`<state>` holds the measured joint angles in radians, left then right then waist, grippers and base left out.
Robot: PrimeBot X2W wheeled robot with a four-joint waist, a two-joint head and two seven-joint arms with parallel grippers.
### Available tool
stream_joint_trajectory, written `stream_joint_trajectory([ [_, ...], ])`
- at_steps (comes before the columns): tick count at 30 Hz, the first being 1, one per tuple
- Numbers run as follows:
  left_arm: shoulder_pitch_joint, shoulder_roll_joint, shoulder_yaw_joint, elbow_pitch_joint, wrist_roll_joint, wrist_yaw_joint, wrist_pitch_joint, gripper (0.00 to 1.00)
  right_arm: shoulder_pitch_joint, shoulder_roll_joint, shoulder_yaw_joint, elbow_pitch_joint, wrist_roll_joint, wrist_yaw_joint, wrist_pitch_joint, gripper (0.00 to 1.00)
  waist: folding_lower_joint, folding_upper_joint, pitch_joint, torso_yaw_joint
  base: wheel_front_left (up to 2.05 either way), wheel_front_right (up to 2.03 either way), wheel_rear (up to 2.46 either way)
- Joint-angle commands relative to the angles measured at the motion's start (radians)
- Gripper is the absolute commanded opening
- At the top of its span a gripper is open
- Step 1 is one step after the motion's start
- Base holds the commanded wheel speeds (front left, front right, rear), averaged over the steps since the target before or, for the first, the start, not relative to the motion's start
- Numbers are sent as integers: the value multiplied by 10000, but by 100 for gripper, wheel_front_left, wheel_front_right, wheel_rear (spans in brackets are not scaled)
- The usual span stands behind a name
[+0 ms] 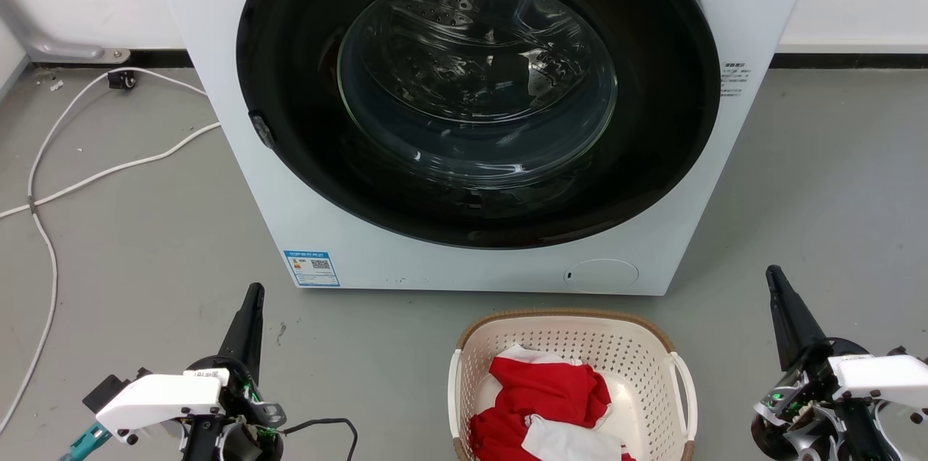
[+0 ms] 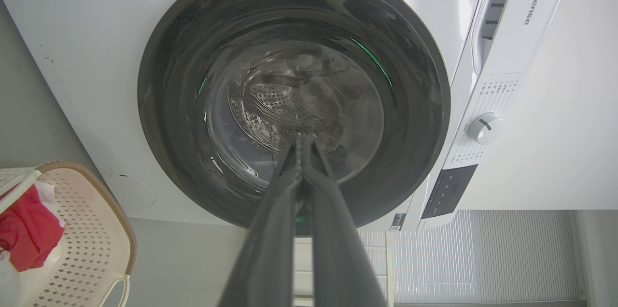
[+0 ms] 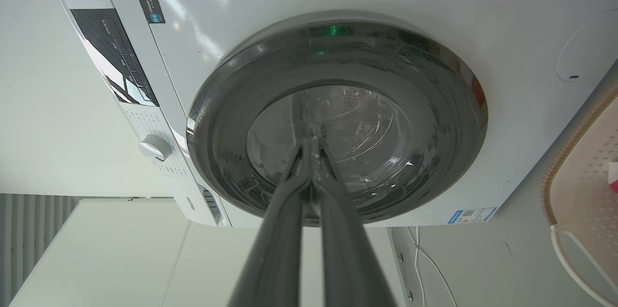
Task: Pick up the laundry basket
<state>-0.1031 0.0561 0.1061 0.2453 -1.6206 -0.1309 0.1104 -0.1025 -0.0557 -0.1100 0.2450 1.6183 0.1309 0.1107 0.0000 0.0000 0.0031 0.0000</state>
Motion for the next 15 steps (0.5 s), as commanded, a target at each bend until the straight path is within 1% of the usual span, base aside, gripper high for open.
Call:
stream_joint_trajectory([
  [1, -100, -8, 36, 10, 50, -24, 4, 0, -117, 40, -13, 9, -51, -3, 39, 0, 0, 0, 0, 0, 0, 0, 0],
  [15, -103, -17, 52, 11, 57, -24, 14, 0, -119, 46, -20, 10, -63, -3, 41, 0, 0, 0, 0, 0, 0, 0, 0],
])
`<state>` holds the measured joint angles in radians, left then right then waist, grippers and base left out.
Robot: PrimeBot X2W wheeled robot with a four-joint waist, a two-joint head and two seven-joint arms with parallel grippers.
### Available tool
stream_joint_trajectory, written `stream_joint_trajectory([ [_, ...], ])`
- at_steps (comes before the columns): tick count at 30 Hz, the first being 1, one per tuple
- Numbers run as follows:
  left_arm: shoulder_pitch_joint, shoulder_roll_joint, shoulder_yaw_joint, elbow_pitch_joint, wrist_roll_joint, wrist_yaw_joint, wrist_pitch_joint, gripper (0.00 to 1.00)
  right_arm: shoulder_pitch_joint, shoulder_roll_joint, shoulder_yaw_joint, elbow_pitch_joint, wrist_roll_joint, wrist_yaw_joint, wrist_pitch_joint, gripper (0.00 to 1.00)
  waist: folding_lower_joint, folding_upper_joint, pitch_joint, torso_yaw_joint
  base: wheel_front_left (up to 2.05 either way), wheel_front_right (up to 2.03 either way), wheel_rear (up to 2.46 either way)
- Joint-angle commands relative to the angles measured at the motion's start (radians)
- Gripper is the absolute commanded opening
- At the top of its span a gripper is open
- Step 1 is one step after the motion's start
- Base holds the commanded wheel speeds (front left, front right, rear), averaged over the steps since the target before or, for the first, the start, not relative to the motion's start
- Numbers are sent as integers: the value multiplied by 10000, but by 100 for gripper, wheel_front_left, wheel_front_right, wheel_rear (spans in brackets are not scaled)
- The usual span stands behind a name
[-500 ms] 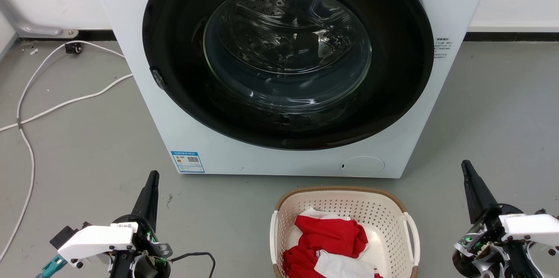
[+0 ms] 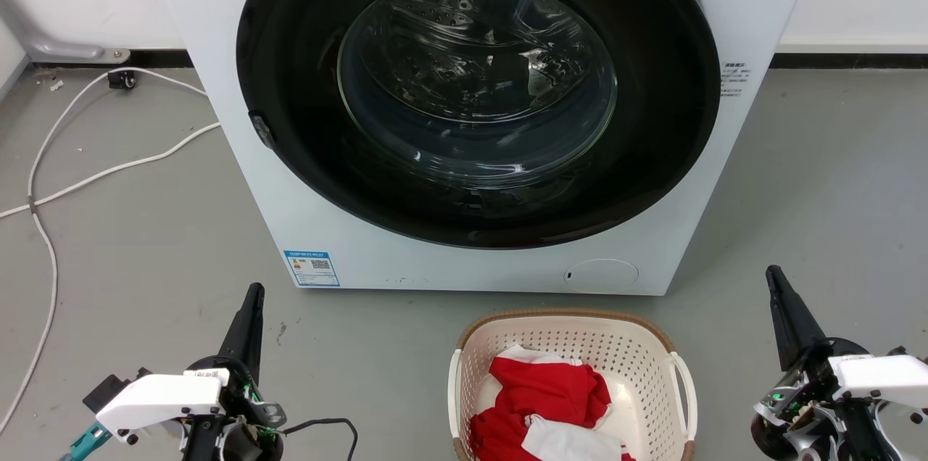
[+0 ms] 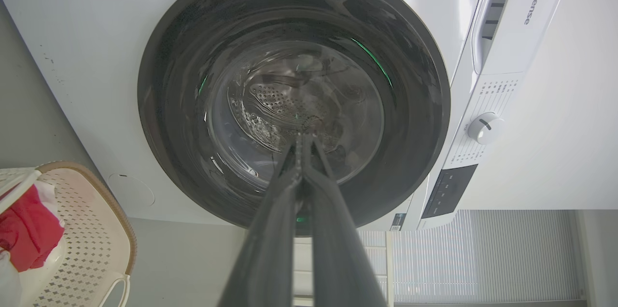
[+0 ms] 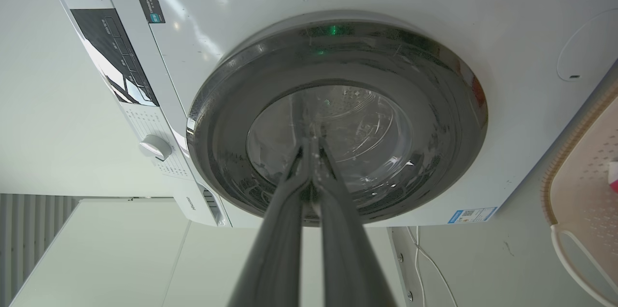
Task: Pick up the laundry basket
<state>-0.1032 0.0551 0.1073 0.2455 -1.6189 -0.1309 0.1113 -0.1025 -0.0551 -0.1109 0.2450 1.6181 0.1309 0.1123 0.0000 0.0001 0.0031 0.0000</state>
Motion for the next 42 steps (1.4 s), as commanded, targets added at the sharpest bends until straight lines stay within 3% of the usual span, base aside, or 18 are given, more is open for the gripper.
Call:
stream_joint_trajectory([
  [1, -101, -9, 41, 9, 38, -24, 5, 0, -119, 39, -12, 10, -62, -3, 26, 0, 0, -1, 0, 0, 0, 0, 0],
  [8, -102, -10, 47, 9, 37, -24, 13, 0, -119, 42, -14, 10, -66, -3, 29, 0, 0, -1, 0, 0, 0, 0, 0],
  [9, 12, -12, -2, 31, 12, 0, 2, 100, 15, 4, 0, 27, 2, 2, 0, 100, 0, -1, 0, 0, 0, 0, 0],
  [19, 197, -43, -70, -102, 583, 2, -415, 100, 251, 19, 8, -16, -787, 0, -420, 100, 0, -1, 11, 0, 0, 0, 0],
  [24, 207, -42, -78, -370, 1606, 117, -654, 100, 328, 21, 1, -375, -1956, 0, -659, 100, 0, -1, 26, -1, 0, 0, 0],
  [42, 420, -40, -969, -1326, 5786, 1186, -1482, 100, 748, 26, 522, -1534, -6766, 0, -1493, 100, 0, -1, 86, 2, 0, 0, 0],
])
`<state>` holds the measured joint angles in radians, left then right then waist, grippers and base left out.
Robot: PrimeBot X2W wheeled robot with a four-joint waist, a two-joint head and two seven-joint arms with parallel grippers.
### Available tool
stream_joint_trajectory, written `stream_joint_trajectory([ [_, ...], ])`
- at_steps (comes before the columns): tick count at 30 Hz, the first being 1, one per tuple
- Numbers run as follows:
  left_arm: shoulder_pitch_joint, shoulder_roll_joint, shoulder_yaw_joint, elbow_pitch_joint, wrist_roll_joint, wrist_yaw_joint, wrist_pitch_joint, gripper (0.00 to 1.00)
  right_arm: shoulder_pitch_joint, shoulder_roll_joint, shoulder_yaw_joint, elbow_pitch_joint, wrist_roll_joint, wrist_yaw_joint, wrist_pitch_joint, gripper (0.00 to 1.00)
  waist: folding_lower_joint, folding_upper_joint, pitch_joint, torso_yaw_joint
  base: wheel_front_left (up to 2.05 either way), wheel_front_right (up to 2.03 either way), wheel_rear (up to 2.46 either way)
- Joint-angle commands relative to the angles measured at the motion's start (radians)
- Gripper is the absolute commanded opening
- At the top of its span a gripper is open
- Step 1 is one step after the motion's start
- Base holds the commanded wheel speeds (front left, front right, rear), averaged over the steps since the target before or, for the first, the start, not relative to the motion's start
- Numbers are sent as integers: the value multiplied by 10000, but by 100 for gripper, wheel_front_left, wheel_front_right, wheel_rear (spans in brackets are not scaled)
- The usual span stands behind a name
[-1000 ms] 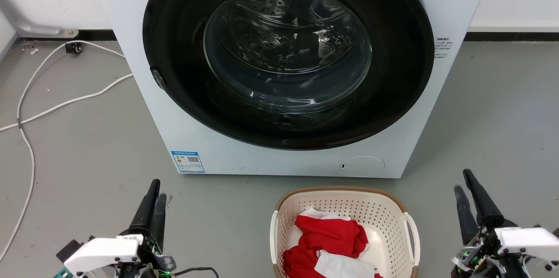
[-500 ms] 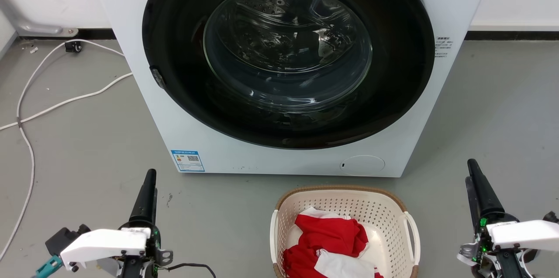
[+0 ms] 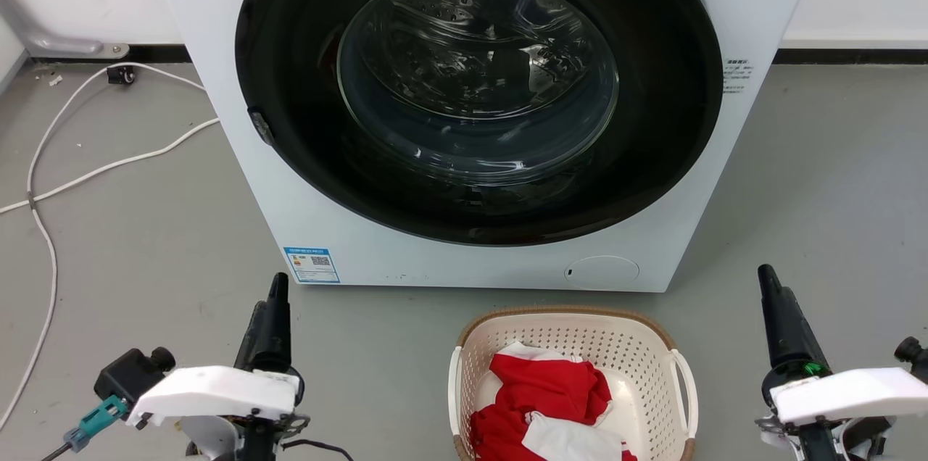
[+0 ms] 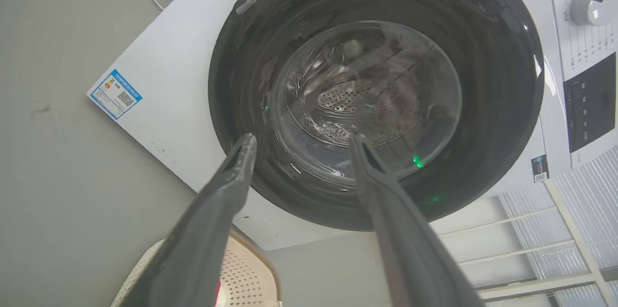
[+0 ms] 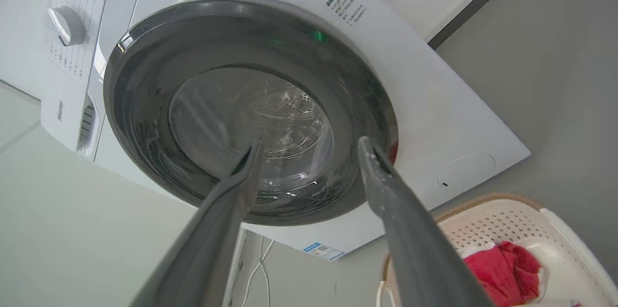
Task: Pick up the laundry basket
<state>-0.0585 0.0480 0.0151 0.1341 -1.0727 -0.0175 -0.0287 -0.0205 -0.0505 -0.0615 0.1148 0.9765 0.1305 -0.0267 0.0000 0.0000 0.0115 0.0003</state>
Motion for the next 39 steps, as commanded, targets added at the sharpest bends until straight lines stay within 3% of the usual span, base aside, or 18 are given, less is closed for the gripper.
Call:
stream_joint_trajectory([
  [1, -15, 31, -81, -236, 509, 81, -123, 100, -55, -20, 40, -252, -524, 4, -140, 100, 0, 0, 4, -2, 0, 0, 0],
  [17, 180, 31, -581, -662, 3157, 443, -729, 100, 244, -15, 216, -874, -3280, 4, -744, 100, 0, 0, 19, -11, 0, 0, 0],
  [39, 337, 31, -1066, -1023, 5688, 848, -1308, 100, 582, -9, 227, -1382, -5816, 3, -1339, 100, 0, 0, 48, 20, 0, 0, 0],
])
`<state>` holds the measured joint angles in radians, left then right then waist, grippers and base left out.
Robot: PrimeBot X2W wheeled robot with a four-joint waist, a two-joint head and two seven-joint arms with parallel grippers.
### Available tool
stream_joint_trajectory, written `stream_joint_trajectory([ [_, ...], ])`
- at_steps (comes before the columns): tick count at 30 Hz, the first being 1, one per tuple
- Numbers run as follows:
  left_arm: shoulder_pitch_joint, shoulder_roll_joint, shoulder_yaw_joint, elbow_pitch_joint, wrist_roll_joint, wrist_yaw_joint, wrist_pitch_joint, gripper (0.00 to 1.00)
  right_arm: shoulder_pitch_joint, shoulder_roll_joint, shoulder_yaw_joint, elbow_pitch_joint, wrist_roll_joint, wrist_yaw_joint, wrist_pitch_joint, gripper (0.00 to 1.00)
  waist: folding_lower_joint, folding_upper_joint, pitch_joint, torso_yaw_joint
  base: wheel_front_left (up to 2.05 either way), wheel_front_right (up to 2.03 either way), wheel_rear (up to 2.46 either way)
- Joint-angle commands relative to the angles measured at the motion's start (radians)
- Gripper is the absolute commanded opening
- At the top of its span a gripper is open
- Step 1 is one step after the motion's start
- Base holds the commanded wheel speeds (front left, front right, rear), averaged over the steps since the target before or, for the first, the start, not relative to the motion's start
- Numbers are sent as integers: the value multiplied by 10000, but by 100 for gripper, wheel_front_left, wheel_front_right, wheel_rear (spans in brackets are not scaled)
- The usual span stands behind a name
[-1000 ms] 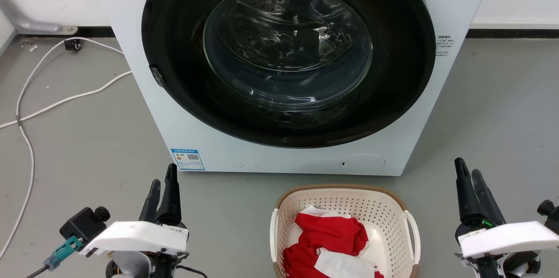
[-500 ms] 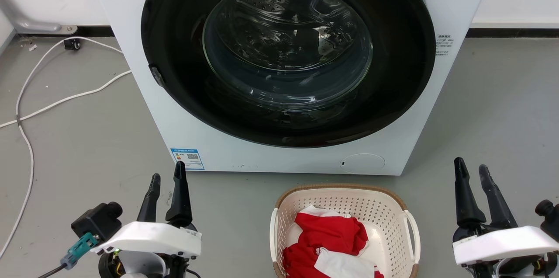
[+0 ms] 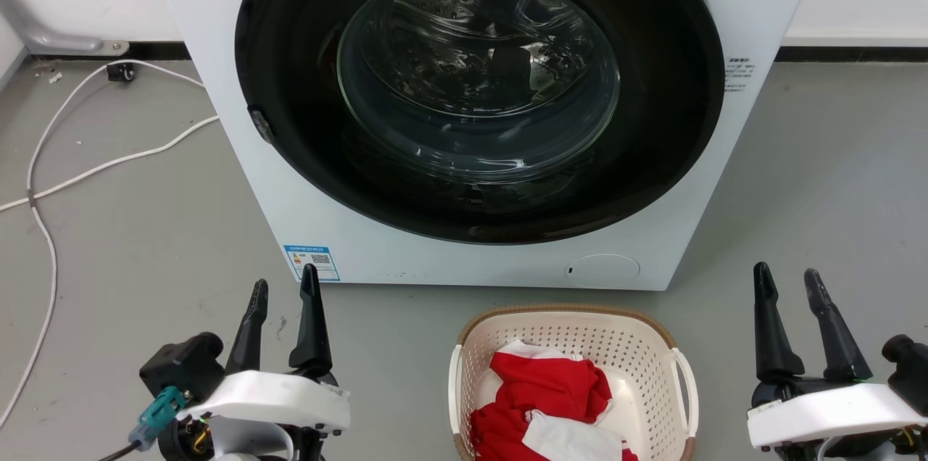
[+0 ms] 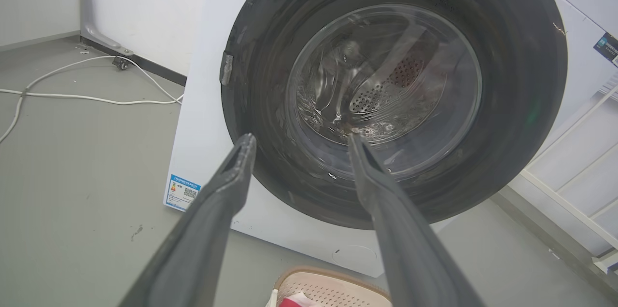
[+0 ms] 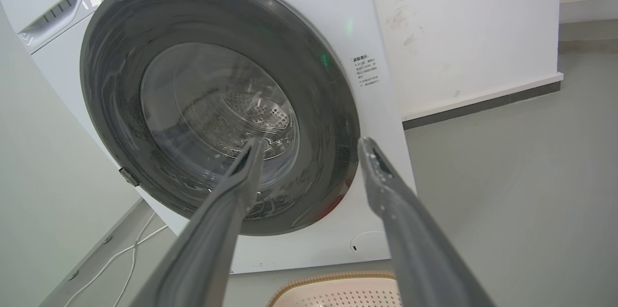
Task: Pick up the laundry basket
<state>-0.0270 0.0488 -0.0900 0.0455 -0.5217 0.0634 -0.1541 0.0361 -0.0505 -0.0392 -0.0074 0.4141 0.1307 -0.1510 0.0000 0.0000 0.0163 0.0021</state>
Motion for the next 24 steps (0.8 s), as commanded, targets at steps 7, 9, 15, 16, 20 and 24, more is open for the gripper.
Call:
stream_joint_trajectory([
  [7, 109, 24, -156, -187, 925, 152, -228, 100, 98, -7, -43, -286, -1007, 1, -268, 100, 0, 0, 5, -3, 0, 0, 0],
  [9, 122, 24, -190, -196, 1131, 179, -277, 100, 126, -6, -38, -320, -1235, 1, -301, 100, 0, 0, 4, -1, 0, 0, 0],
  [15, 161, 23, -280, -207, 1745, 249, -417, 100, 215, -5, 84, -412, -1781, 1, -446, 100, 0, 0, 6, 5, 0, 0, 0],
  [16, 170, 23, -294, -202, 1842, 255, -446, 100, 230, -4, 100, -429, -1862, 1, -468, 100, 0, 0, 7, 4, 0, 0, 0],
  [20, 214, 23, -399, -214, 2372, 337, -567, 100, 285, -3, 145, -499, -2261, 1, -600, 100, 0, 0, 12, 1, 0, 0, 0],
  [24, 285, 24, -479, -209, 2763, 409, -669, 100, 397, -1, 219, -524, -2694, 0, -705, 100, 0, 0, 17, 0, 0, 0, 0],
])
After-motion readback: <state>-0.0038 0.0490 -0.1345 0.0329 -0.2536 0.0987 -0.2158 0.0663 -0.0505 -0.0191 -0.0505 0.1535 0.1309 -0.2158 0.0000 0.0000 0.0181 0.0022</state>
